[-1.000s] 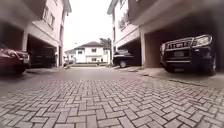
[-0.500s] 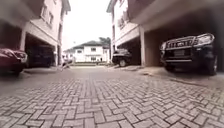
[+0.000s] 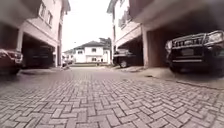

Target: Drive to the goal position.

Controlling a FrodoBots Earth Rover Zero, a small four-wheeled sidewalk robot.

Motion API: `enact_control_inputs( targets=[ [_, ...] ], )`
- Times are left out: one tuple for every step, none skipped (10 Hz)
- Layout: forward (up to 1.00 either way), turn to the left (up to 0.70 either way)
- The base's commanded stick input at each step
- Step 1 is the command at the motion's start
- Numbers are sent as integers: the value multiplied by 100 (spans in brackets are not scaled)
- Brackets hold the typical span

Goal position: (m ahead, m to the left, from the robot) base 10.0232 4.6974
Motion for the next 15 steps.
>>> enact_control_inputs(
  targets=[
    [70,0],
    [70,0],
    [70,0],
    [70,0],
    [70,12],
    [70,28],
    [70,35],
    [70,35],
    [70,35],
    [70,35],
    [70,32],
    [70,10],
    [70,0],
    [70,0],
    [70,0]
  ],
)
